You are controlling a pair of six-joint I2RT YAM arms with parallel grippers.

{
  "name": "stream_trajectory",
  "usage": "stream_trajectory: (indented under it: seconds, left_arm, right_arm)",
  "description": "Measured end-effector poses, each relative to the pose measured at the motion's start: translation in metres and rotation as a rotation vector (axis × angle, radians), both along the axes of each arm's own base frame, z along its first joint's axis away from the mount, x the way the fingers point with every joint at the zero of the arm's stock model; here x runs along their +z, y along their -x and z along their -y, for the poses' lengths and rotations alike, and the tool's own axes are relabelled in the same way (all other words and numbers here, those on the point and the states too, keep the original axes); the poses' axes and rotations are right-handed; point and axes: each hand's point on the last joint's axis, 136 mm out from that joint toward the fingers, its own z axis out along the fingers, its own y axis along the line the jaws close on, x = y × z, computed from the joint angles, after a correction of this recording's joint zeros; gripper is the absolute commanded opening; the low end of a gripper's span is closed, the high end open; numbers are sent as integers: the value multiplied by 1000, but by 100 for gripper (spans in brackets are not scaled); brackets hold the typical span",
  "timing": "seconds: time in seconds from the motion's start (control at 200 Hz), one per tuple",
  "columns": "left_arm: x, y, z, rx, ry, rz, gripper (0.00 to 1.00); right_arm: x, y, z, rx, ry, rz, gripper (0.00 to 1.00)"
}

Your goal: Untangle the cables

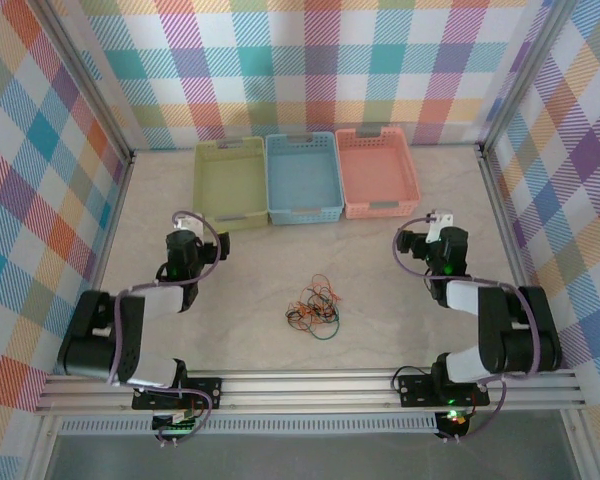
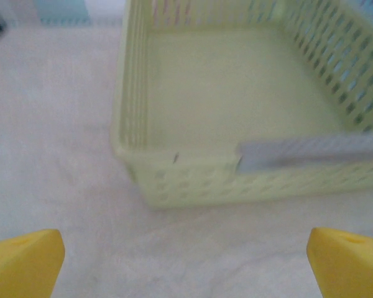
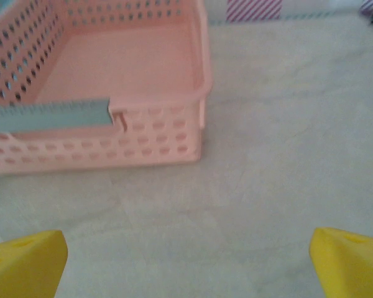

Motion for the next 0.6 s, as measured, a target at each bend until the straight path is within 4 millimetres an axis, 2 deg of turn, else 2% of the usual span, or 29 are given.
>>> stream_trajectory:
  seconds: [0.125, 0.29, 0.43, 0.6]
  left_arm:
    - [54, 8, 3, 21, 66, 132, 100]
    - [93, 12, 1, 69, 211, 152, 100]
    - [99, 25, 3, 109, 382, 104, 100]
    - [100, 39, 17, 101, 556, -12, 100]
  right_arm:
    - [29, 4, 0, -18, 6, 66, 100]
    - [49, 13, -2, -38, -44, 95, 99]
    - [70, 23, -10, -14, -129, 133, 94]
    - [91, 39, -39, 113, -271, 115, 90]
